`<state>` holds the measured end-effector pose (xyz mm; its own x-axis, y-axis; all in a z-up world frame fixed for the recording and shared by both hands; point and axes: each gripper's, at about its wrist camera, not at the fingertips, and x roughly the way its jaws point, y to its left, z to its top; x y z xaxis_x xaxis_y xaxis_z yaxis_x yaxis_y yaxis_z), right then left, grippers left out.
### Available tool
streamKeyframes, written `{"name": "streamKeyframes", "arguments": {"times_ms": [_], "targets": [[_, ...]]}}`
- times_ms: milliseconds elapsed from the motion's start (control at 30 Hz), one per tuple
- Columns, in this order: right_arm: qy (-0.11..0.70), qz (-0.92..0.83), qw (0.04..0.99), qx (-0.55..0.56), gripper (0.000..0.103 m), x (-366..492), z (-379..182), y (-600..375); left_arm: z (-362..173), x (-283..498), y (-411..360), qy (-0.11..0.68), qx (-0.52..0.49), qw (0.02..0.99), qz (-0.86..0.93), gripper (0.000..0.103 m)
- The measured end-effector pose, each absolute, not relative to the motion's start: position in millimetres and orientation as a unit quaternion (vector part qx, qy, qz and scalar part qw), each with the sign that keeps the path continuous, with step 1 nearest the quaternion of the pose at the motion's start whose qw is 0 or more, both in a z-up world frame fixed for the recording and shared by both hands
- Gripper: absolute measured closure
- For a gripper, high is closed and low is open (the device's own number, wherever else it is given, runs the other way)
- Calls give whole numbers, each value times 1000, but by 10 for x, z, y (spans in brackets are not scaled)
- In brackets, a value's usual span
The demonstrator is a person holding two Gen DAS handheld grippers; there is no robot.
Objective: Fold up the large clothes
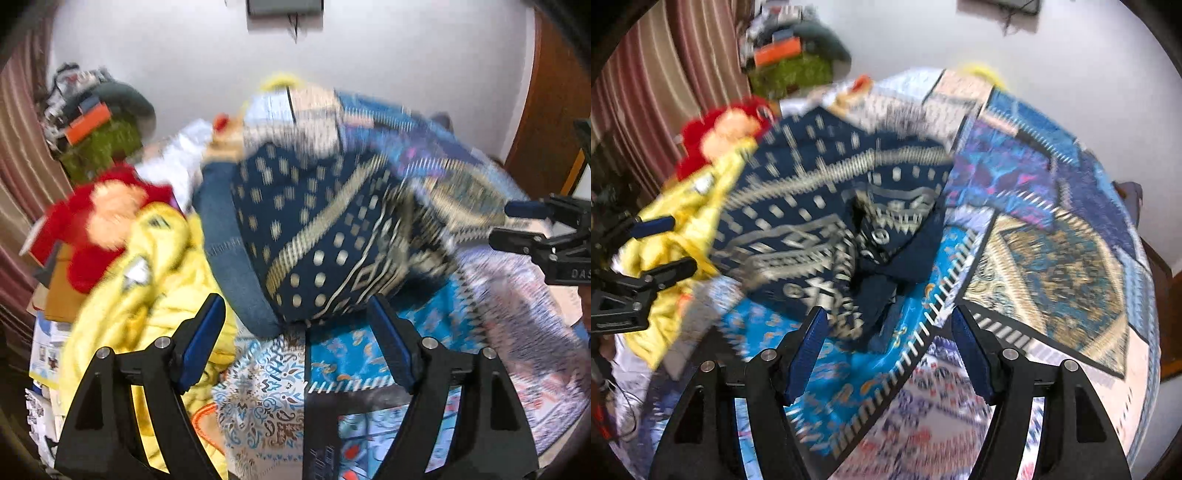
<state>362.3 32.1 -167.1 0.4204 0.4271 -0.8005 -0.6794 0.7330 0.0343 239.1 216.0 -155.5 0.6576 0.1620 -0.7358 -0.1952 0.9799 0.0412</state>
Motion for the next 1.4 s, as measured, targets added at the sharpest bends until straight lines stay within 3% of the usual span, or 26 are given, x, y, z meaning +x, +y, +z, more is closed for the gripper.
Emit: {"name": "streamKeyframes", "arguments": {"times_ms": [333, 600, 700, 867, 933, 1067, 1167, 1400], "targets": [[231, 359, 903, -48, 36, 2508, -91, -320, -12, 1329, 1668, 184, -29, 977, 100, 24], [105, 375, 921, 4, 36, 1593, 592, -661, 476, 586, 1235, 65, -23, 993, 92, 24], [90, 375, 923, 15, 36, 1369, 631, -693, 503, 438, 1133, 50, -20, 994, 92, 24], [85, 362, 928, 13, 36, 1094, 596, -697, 431, 302, 1028, 40, -8, 992, 118, 3], [84, 350, 933, 13, 31, 1011, 576, -709, 401, 288, 1006, 43, -6, 991, 123, 2], [72, 326, 942, 12, 9, 912, 559, -754, 357, 265, 976, 46, -3, 991, 129, 0], [63, 304, 951, 10, 0, 856, 545, -780, 316, 282, 989, 48, -6, 990, 132, 0], [67, 290, 955, -13, 0, 855, 503, -763, 245, 342, 1023, 59, -15, 990, 129, 0]]}}
